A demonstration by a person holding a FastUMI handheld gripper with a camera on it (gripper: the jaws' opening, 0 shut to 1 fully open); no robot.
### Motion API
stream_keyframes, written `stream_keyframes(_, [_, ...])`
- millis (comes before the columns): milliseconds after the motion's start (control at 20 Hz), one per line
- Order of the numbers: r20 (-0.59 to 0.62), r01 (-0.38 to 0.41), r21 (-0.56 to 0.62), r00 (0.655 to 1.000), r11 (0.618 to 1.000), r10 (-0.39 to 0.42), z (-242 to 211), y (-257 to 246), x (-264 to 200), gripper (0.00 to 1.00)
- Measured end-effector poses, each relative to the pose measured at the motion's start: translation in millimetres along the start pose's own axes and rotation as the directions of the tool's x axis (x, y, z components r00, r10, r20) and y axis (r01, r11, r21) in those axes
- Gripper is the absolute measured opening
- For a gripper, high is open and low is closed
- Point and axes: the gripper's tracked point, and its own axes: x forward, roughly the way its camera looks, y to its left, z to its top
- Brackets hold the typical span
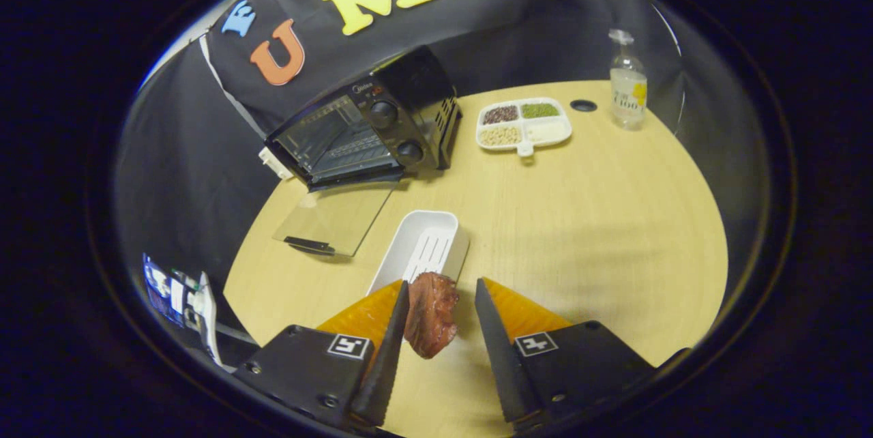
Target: Open the toaster oven, put the food inside, and close the toaster oven door.
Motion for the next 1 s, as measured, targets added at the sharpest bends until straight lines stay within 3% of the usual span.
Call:
stream_keyframes(100, [-0.034,-0.07,0.097,0.997,0.993,0.073,0.1,5.5,4.3,0.48])
stream_keyframes(250, [-0.083,-0.112,0.177,0.988,0.978,0.128,-5.1,6.1,7.4,0.28])
stream_keyframes(450, [-0.096,-0.124,0.207,0.985,0.97,0.146,-0.7,7.3,4.5,0.18])
stream_keyframes(750, [-0.058,-0.086,0.141,0.994,0.986,0.095,14.2,24.1,-5.7,0.16])
stream_keyframes(1000, [0.048,-0.068,0.165,0.997,0.984,0.061,44.3,68.6,-24.5,0.15])
